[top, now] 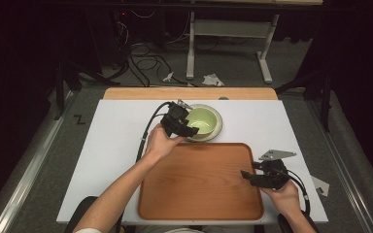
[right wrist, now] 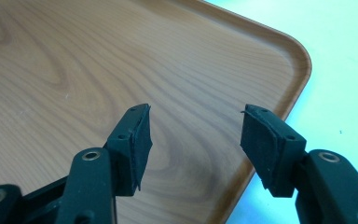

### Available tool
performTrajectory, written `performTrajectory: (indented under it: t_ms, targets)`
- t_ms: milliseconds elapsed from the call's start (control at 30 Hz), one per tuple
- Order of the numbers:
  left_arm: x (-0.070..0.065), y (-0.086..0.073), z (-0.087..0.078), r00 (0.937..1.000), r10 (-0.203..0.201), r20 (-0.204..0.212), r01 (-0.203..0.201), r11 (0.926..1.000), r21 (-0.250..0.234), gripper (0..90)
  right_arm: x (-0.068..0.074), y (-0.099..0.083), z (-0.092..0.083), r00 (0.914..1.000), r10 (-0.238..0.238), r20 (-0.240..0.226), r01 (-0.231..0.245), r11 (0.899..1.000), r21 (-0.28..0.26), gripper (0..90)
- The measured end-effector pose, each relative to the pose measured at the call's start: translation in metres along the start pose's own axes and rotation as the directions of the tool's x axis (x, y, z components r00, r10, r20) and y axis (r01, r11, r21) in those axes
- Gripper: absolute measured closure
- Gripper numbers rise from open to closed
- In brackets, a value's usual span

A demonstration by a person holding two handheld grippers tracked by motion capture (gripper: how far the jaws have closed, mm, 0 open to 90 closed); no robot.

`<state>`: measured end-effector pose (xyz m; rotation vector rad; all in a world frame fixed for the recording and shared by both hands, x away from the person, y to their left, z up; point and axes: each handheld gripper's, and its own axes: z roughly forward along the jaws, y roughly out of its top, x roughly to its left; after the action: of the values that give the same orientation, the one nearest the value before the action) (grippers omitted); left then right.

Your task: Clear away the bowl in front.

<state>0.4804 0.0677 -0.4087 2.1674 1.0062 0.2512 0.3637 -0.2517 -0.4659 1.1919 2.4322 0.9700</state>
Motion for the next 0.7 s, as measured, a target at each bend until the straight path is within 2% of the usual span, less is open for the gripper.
performTrajectory:
  t_ms: [67,167,200,400,667,700]
  targets:
    - [0.002,0.002,0.002,1.0,-0.001,-0.007,0.001,1.0,0.005,46.2,0.0,0.0,0.0,1.0,0.0,-0.002,0.0,1.0,0.002,43.1]
    - [0.007,0.005,0.006,0.9997,-0.017,-0.015,0.017,0.9998,0.008,46.3,0.0,0.0,0.0,1.0,0.001,-0.002,-0.001,1.0,0.002,43.1]
    - [0.012,0.007,0.011,0.9989,-0.039,-0.025,0.039,0.9992,0.007,46.2,0.0,0.0,0.0,1.0,0.003,-0.002,-0.003,1.0,0.007,43.1]
    - [0.021,0.013,0.022,0.9965,-0.061,-0.058,0.063,0.9976,0.03,46.2,0.0,0.0,0.0,1.0,-0.001,-0.003,0.001,1.0,0.006,43.1]
    - [0.033,0.017,0.036,0.9923,-0.095,-0.079,0.1,0.993,0.064,46.0,0.0,0.0,0.001,1.0,0.005,0.0,-0.005,1.0,0.008,43.0]
    - [0.035,0.018,0.04,0.9907,-0.102,-0.09,0.108,0.9917,0.07,46.1,0.0,0.0,0.001,1.0,-0.006,-0.004,0.006,1.0,0.006,43.0]
